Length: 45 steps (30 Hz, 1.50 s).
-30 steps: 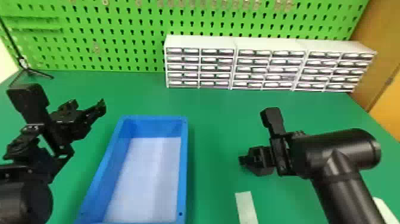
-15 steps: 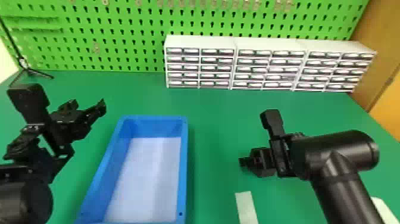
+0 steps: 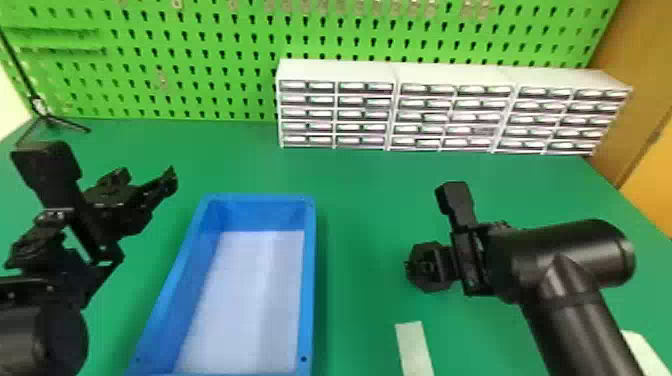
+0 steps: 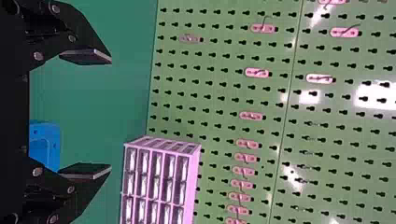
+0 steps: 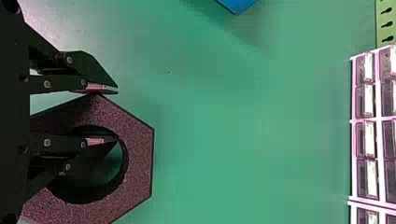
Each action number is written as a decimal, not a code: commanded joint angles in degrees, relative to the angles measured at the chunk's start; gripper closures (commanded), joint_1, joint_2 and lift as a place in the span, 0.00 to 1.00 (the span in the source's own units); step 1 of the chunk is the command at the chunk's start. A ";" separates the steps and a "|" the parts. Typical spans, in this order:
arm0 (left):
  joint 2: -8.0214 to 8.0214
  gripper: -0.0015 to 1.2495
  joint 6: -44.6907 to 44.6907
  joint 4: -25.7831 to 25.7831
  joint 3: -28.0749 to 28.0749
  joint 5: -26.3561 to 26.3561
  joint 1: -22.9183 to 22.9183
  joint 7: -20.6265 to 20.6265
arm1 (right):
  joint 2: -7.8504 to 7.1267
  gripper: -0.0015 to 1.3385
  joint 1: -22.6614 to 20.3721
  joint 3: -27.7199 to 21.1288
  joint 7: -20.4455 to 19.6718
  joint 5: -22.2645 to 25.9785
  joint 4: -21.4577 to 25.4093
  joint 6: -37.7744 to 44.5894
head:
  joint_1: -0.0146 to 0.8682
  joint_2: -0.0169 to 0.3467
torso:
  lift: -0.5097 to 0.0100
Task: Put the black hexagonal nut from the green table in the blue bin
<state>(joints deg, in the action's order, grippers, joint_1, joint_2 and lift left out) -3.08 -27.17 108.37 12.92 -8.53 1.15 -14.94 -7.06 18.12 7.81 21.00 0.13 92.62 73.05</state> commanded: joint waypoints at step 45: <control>0.00 0.35 -0.08 0.00 0.26 -0.34 -0.36 0.00 | 1.35 0.76 -7.22 -20.38 -2.99 6.38 5.11 -40.18 | 0.80 0.07 | 0.79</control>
<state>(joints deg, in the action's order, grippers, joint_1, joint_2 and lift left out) -3.07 -27.25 108.37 13.13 -8.88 0.84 -14.94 -7.03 12.14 -10.46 18.97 3.89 97.72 40.68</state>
